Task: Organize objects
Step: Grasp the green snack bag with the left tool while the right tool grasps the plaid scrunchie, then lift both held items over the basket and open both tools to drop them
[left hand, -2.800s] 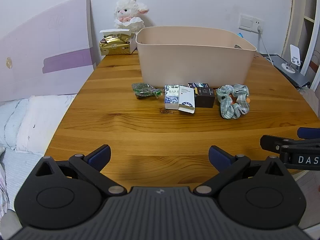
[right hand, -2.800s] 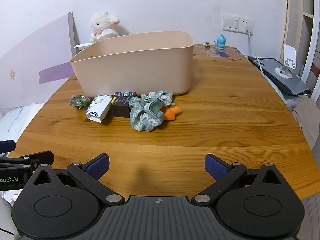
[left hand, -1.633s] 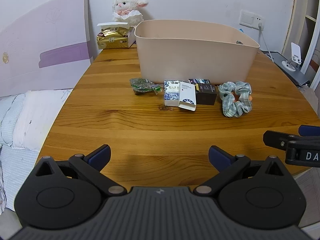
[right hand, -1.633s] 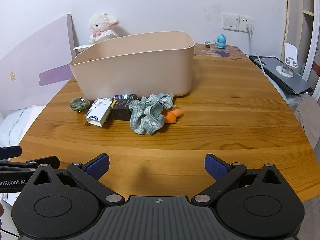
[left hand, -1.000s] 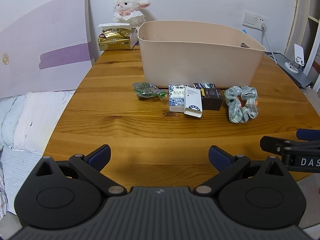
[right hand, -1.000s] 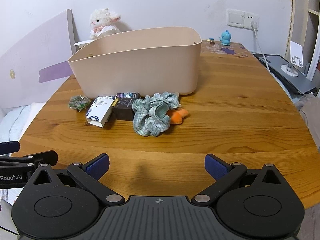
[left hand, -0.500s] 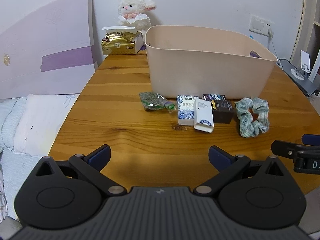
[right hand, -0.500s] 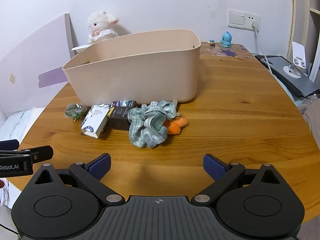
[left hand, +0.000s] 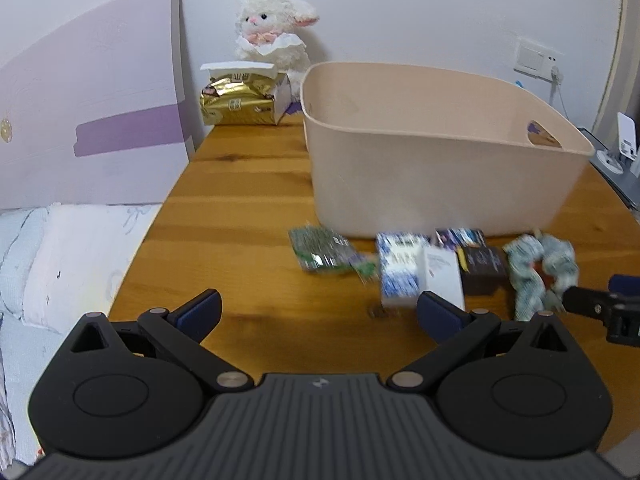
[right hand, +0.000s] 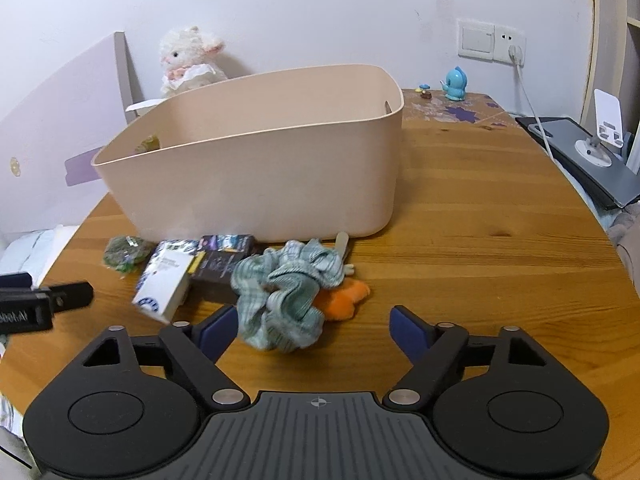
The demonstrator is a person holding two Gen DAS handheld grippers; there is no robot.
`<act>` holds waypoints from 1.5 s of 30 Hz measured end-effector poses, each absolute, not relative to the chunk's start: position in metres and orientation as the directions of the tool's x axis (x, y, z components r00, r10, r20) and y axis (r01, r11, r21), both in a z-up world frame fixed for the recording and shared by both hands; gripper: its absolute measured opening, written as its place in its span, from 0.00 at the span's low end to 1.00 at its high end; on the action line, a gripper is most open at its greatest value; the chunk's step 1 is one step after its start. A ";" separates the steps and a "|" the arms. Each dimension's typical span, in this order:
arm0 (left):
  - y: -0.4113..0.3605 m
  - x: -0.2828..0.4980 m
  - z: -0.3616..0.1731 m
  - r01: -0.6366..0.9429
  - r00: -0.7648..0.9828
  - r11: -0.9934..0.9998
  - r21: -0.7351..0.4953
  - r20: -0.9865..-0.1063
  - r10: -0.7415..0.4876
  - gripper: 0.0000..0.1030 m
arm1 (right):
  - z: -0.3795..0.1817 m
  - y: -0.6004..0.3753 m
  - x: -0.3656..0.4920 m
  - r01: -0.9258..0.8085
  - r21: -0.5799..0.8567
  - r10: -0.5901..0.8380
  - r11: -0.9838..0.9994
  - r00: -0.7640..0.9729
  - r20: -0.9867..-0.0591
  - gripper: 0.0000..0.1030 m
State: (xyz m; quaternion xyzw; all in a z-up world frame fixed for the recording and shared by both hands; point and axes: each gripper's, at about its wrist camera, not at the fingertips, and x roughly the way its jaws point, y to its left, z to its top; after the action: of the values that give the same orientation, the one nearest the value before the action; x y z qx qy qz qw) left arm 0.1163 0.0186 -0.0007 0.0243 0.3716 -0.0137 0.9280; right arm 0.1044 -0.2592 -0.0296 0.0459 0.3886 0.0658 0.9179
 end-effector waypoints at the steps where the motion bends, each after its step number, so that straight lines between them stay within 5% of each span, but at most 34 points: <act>1: 0.020 0.122 -0.001 0.040 0.725 0.998 0.039 -0.689 -0.003 1.00 | -0.031 -0.260 0.109 -0.082 0.128 0.149 0.988 0.689 -0.710 0.77; 7: 0.026 0.168 -0.013 -0.005 0.706 0.999 0.038 -0.707 0.031 1.00 | -0.031 -0.258 0.132 -0.095 0.089 0.130 0.991 0.684 -0.718 0.71; 12: 0.030 0.195 -0.028 -0.047 0.684 0.999 0.025 -0.727 0.051 1.00 | -0.037 -0.247 0.139 -0.139 0.074 0.148 0.988 0.657 -0.739 0.49; 16: 0.031 0.206 -0.041 -0.045 0.638 0.999 0.008 -0.769 0.035 0.69 | -0.042 -0.247 0.141 -0.147 0.086 0.162 0.985 0.646 -0.746 0.30; 21: 0.036 0.203 -0.045 -0.040 0.633 0.999 -0.005 -0.774 0.022 0.56 | -0.039 -0.248 0.139 -0.161 0.091 0.175 0.983 0.653 -0.737 0.15; 32: 0.051 0.175 -0.035 -0.043 0.650 0.993 -0.107 -0.758 -0.053 0.47 | -0.020 -0.252 0.117 -0.183 0.111 0.208 0.977 0.685 -0.698 0.06; 45: 0.038 0.132 0.052 0.042 0.796 0.994 -0.104 -0.597 -0.097 0.47 | 0.050 -0.266 0.091 -0.206 0.110 0.232 0.972 0.797 -0.558 0.05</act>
State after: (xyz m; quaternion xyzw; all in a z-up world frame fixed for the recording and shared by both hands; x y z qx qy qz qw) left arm 0.1317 0.0376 0.0519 -0.0428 0.3171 -0.0368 0.9467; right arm 0.0909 -0.2659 0.0495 0.0218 0.2970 0.1155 0.9476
